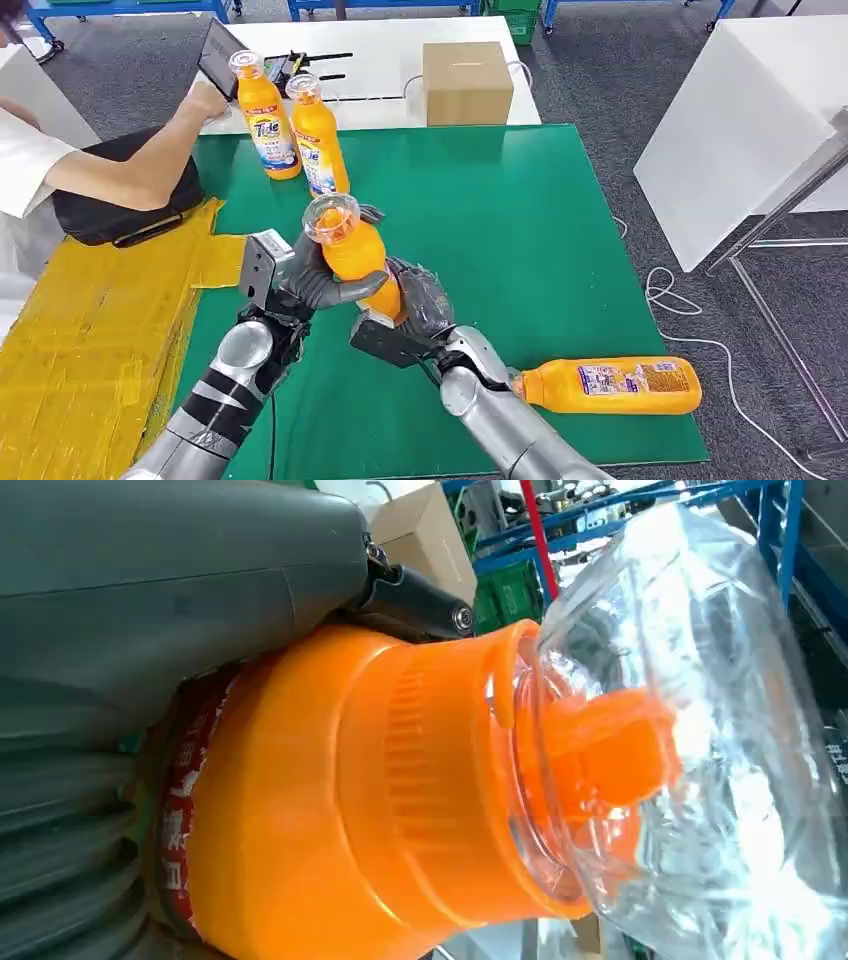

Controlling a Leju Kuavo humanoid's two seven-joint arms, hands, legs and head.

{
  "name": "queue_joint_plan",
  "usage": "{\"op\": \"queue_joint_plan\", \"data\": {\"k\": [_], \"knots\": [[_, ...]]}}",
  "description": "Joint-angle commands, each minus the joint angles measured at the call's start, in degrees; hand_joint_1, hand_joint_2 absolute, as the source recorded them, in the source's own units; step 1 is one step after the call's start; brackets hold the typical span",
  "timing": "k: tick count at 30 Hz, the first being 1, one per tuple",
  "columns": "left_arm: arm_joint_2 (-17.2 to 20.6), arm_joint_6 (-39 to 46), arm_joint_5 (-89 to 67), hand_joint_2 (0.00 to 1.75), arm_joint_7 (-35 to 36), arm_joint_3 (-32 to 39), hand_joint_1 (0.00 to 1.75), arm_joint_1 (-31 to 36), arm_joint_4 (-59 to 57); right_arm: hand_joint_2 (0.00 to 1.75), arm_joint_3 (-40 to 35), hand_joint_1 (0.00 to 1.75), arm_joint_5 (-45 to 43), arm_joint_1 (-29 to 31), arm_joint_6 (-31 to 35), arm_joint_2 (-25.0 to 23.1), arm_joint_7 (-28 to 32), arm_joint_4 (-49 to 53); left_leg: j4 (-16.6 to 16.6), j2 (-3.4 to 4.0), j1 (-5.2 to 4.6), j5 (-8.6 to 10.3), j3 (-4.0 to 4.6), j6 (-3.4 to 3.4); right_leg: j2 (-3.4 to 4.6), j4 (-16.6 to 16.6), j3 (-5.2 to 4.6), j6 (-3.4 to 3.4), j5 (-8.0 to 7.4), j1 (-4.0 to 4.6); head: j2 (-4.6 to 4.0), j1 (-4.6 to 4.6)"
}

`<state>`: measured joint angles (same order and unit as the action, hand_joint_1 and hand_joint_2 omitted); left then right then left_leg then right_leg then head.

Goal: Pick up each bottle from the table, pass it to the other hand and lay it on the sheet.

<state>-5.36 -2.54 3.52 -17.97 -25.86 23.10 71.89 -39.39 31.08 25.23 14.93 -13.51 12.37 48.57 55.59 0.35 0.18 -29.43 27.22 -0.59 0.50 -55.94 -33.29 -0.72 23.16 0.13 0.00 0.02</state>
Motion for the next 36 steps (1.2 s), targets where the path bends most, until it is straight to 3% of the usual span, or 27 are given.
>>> {"op": "queue_joint_plan", "data": {"k": [1, 12, 13, 14, 15, 19, 22, 23, 27, 28, 31, 36], "knots": [[-0.82, -0.82, 0.61, 1.75, 1.00, 1.34, 1.75, 3.34, -5.52, 1.75, -6.27, 1.75, 1.52, 0.40, 0.52, 1.17, 1.62, 1.36, -0.01, -0.06, 0.06, -0.02, -0.06, 0.03, -0.07, 0.05, 0.09, -0.04, 0.01, 0.05, 0.00, 0.00], [-0.59, -1.16, 1.38, 1.75, 1.05, 2.32, 1.75, 3.04, -5.25, 1.75, -5.67, 1.75, 2.75, -0.38, 3.26, 1.76, 1.87, 3.70, 0.00, -0.06, 0.04, -0.02, -0.03, 0.02, -0.06, 0.03, 0.06, -0.03, 0.01, 0.04, 0.00, 0.02], [-0.27, -0.57, 1.42, 1.75, 0.86, 3.12, 1.75, 2.64, -4.48, 1.75, -4.92, 1.41, 2.71, -1.52, 4.59, 2.46, 2.30, 5.79, -0.01, -0.06, 0.06, -0.03, -0.08, 0.03, -0.07, 0.04, 0.11, -0.05, 0.02, 0.05, 0.00, 0.00], [0.12, 0.10, 1.23, 1.75, 0.68, 3.72, 1.75, 2.21, -3.70, 1.75, -4.26, 0.16, 2.51, -2.60, 5.38, 3.10, 2.63, 7.73, -0.01, -0.07, 0.08, -0.04, -0.10, 0.04, -0.09, 0.06, 0.14, -0.05, 0.02, 0.08, 0.00, 0.02], [0.80, 1.48, 0.66, 1.75, 0.42, 4.74, 1.75, 1.57, -2.54, 1.75, -3.43, 0.00, 2.27, -4.22, 6.05, 4.23, 2.99, 10.86, -0.02, -0.09, 0.08, -0.03, -0.10, 0.03, -0.10, 0.07, 0.15, -0.05, 0.02, 0.07, 0.00, 0.00], [1.77, 1.84, 0.76, 1.75, 0.55, 5.98, 1.75, 0.87, -1.30, 1.75, -2.80, 0.00, 2.02, -5.73, 5.63, 5.73, 3.04, 14.48, -0.07, -0.05, 0.04, -0.02, -0.10, 0.03, -0.06, 0.08, 0.11, -0.03, 0.02, 0.03, 0.00, 0.04], [2.69, 7.22, -3.90, 1.75, -0.02, 7.89, 1.75, 0.42, -0.87, 1.75, -0.59, 0.00, 1.23, -8.81, 6.51, 7.97, 4.30, 21.28, -0.02, -0.10, 0.03, -0.01, -0.01, 0.01, -0.08, 0.05, 0.04, -0.04, 0.01, 0.03, 0.00, 0.00], [3.36, 9.16, -5.60, 1.75, -0.09, 8.69, 1.75, 0.21, -0.67, 0.00, 0.54, 0.00, 0.44, -10.32, 6.73, 9.04, 5.10, 24.22, -0.05, -0.11, 0.06, -0.03, -0.07, 0.02, -0.09, 0.09, 0.11, -0.06, 0.01, 0.05, 0.00, 0.02], [5.95, 21.72, -19.44, 1.75, -0.26, 15.04, 1.75, -2.52, 0.79, 0.00, 8.17, 0.00, -4.73, -19.85, 3.32, 13.73, 8.46, 38.85, -0.08, -0.15, 0.07, -0.03, -0.10, 0.02, -0.14, 0.13, 0.16, -0.06, 0.03, 0.06, 0.00, 0.02], [6.20, 23.59, -22.75, 1.75, 0.36, 16.36, 1.75, -3.03, 0.44, 1.75, 9.83, 0.00, -5.74, -21.63, 2.26, 14.19, 9.22, 41.28, -0.09, -0.14, 0.05, -0.03, -0.08, 0.01, -0.13, 0.12, 0.13, -0.05, 0.04, 0.04, 0.00, 0.02], [6.05, 22.92, -23.25, 1.75, -0.34, 17.60, 1.75, -3.30, 0.07, 1.75, 10.96, 0.00, -5.52, -22.67, 1.05, 14.28, 9.42, 42.64, -0.05, -0.09, 0.01, -0.03, 0.00, 0.00, -0.06, 0.05, 0.03, -0.03, 0.03, 0.01, 0.00, 0.02], [7.71, 38.87, -57.33, 1.75, 9.29, 20.84, 1.75, -5.72, -3.83, 1.75, 18.12, 0.00, -10.35, -28.32, -2.06, 14.67, 12.18, 49.59, -0.08, -0.12, -0.02, -0.03, -0.01, 0.00, -0.10, 0.07, 0.04, -0.05, 0.04, -0.02, 0.00, 0.02]]}}
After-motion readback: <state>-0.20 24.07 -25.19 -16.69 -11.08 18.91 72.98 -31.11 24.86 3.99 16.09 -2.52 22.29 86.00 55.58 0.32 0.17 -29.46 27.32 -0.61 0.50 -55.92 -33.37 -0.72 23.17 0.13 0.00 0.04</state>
